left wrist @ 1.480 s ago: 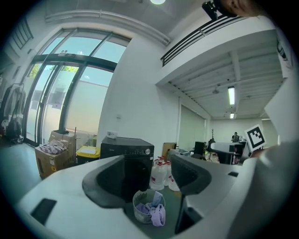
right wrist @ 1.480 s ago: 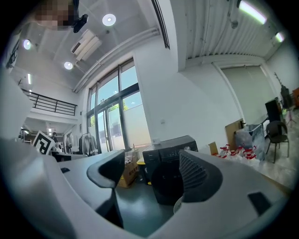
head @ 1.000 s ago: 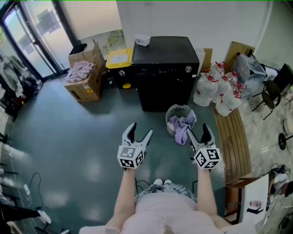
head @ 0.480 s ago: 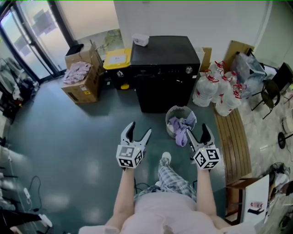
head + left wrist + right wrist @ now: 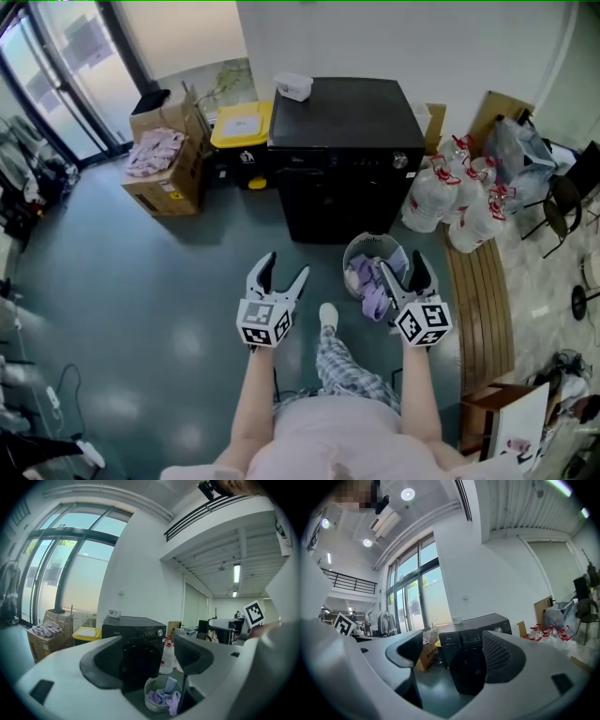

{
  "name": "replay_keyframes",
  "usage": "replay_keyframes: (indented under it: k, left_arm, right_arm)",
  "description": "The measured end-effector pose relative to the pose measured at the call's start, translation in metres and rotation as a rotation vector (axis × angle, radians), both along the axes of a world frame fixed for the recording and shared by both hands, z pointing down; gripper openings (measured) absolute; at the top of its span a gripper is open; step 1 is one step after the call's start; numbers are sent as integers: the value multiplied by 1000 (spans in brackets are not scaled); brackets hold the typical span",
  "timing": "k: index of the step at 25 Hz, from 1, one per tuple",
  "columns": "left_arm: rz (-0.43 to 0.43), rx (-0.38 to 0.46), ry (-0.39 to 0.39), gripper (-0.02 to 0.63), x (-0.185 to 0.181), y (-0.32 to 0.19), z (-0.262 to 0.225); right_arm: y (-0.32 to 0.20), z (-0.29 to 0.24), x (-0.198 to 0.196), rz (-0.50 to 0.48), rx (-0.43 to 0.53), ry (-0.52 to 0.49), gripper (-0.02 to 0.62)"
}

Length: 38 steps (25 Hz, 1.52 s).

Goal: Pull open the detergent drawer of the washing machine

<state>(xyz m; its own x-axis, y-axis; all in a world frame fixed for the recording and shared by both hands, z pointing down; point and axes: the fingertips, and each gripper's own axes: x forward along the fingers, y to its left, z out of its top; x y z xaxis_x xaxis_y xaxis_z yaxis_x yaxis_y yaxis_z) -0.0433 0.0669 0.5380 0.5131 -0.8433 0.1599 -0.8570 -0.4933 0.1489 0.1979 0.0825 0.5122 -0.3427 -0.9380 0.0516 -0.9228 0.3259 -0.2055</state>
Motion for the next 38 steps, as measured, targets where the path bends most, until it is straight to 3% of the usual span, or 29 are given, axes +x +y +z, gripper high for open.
replay_keyframes:
  k: [17, 28, 38]
  left_arm:
    - [-106, -3, -44, 333, -27, -246, -13]
    - [-87, -31, -50, 333, -40, -323, -8]
    - [-13, -19, -53, 333, -54, -391, -10]
  right_arm:
    - [-277, -13, -49, -159, -8, -14, 391]
    - [-350, -10, -75, -185, -35, 7, 390]
    - [-403, -14, -96, -131, -27, 16, 390]
